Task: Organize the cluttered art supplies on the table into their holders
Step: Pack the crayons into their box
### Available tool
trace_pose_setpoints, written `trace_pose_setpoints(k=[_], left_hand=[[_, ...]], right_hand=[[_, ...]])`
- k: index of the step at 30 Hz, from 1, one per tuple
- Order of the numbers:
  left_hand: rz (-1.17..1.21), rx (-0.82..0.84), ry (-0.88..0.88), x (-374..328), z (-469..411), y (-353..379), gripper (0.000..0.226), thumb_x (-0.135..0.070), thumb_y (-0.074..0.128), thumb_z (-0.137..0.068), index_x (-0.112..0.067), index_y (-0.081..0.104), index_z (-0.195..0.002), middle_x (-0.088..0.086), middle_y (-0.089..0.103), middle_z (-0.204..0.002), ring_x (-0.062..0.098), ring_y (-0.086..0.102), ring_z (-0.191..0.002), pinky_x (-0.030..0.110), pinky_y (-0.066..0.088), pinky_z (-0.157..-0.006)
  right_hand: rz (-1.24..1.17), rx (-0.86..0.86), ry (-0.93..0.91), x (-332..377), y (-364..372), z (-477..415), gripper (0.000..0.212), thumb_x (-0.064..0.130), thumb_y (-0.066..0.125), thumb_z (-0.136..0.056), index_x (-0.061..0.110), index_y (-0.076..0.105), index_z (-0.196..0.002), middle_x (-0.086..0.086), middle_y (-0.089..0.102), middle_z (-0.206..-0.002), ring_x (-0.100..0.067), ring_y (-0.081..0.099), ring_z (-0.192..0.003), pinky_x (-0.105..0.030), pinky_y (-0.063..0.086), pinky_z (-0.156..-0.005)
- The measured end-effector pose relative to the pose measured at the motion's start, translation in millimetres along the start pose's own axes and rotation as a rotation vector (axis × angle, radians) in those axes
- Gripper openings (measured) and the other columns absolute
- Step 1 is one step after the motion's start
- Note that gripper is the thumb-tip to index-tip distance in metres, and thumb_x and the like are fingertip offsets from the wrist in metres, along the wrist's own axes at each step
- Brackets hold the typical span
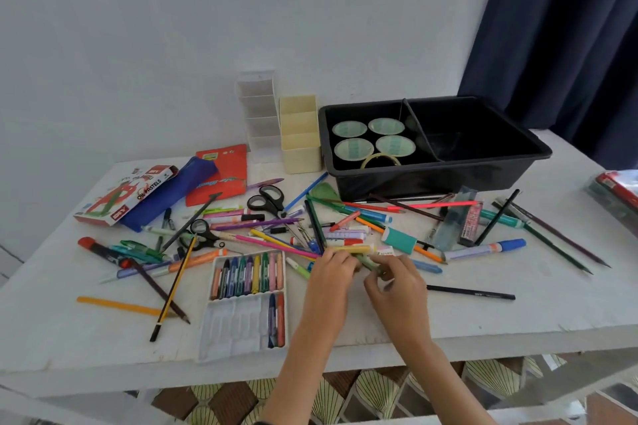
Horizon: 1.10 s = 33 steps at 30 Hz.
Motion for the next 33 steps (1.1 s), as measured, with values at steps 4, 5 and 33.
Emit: trace_pose_setpoints(k=[4,5,33], left_hand=[[0.313,-0.185,-0.075,-15,3,-13,0.022,-0.013,0.052,-0.094,-0.016,0.063,-0.113,-0.006,0.061,-0.11,0.003,0.051,-0.106,0.019,0.043,-0.092],[0.426,-0.217,-0.106,-18,4,-16,0.021,-0.013,0.051,-0.095,-0.017,0.062,-0.112,-0.007,0.061,-0.11,0.0,0.053,-0.105,0.018,0.044,-0.091],[0.594,-0.613,-0.639,58,132,-95,0.017,-0.008,0.065,-0.086,-0.019,0.069,-0.098,-0.011,0.069,-0.092,0.0,0.065,-0.089,0.011,0.05,-0.078]], right_hand=[[-0.295,-0.105,0.191,8,-16,-6,0.022,-0.001,0.069,-0.078,0.01,0.068,-0.096,-0.003,0.06,-0.09,-0.007,0.06,-0.073,-0.009,0.049,-0.068],[-0.369,-0.089,0.253,9,-18,-6,0.02,0.001,0.068,-0.08,0.013,0.068,-0.095,-0.003,0.063,-0.091,-0.009,0.062,-0.075,-0.012,0.051,-0.069],[-0.403,0.266,-0.132,101,38,83,0.028,-0.003,0.07,-0.078,0.014,0.071,-0.1,0.008,0.069,-0.099,-0.001,0.065,-0.082,-0.011,0.051,-0.076]])
Point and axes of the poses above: each hand's wrist, its own z-axis away from the middle knuckle, its own y-axis out of the palm, x = y × z, the point moved 1 cm from there along -z, towards the middle knuckle
